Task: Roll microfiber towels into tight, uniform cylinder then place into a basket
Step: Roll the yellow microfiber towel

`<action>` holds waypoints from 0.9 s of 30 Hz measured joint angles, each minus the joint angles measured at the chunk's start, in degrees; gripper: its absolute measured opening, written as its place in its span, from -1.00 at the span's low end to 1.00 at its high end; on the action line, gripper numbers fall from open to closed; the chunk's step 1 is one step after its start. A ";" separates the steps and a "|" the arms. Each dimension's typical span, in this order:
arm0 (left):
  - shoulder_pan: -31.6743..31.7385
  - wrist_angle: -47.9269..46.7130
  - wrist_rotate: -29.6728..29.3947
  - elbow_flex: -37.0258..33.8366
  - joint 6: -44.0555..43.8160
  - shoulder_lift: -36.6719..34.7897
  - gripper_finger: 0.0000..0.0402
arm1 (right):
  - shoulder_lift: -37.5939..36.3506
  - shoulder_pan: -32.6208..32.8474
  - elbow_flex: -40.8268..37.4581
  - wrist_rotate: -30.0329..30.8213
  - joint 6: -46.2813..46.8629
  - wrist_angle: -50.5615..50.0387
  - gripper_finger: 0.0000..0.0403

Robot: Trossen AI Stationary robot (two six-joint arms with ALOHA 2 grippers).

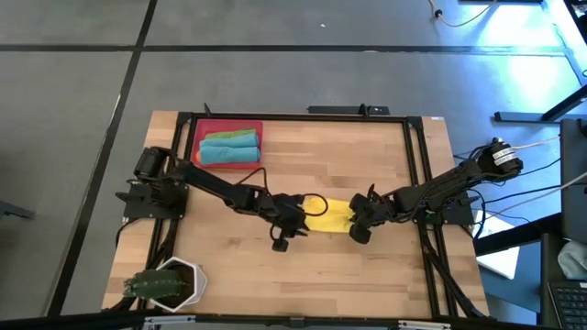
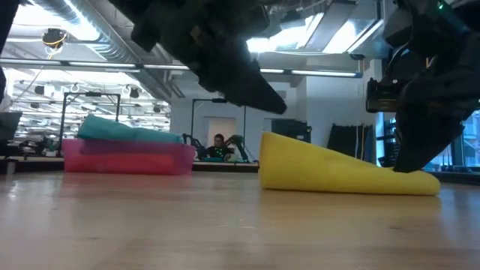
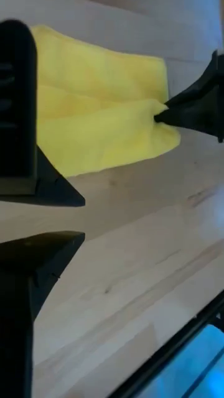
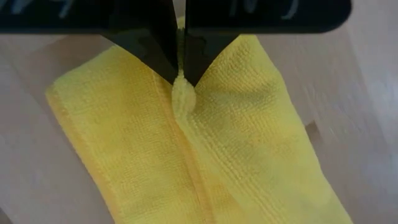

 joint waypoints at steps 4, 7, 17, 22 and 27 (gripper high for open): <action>0.06 1.82 -2.01 -0.04 1.61 2.81 -0.62 | 0.00 -0.01 0.00 0.16 0.28 -0.14 -0.95; 0.23 1.78 -6.57 -0.03 3.73 4.16 -0.58 | 0.00 -0.05 0.00 0.20 0.88 -0.31 -0.95; 4.32 1.62 -12.74 -0.06 4.55 8.63 -0.52 | 0.02 -0.05 0.00 3.96 -3.81 -0.20 -0.83; 5.16 2.46 -11.60 0.05 2.81 10.82 -0.52 | 0.02 -0.05 0.42 3.96 -7.33 -1.13 -0.53; 4.66 2.48 -11.69 0.09 1.76 11.12 -0.52 | 0.02 -0.05 7.06 5.73 -9.11 -14.81 -0.24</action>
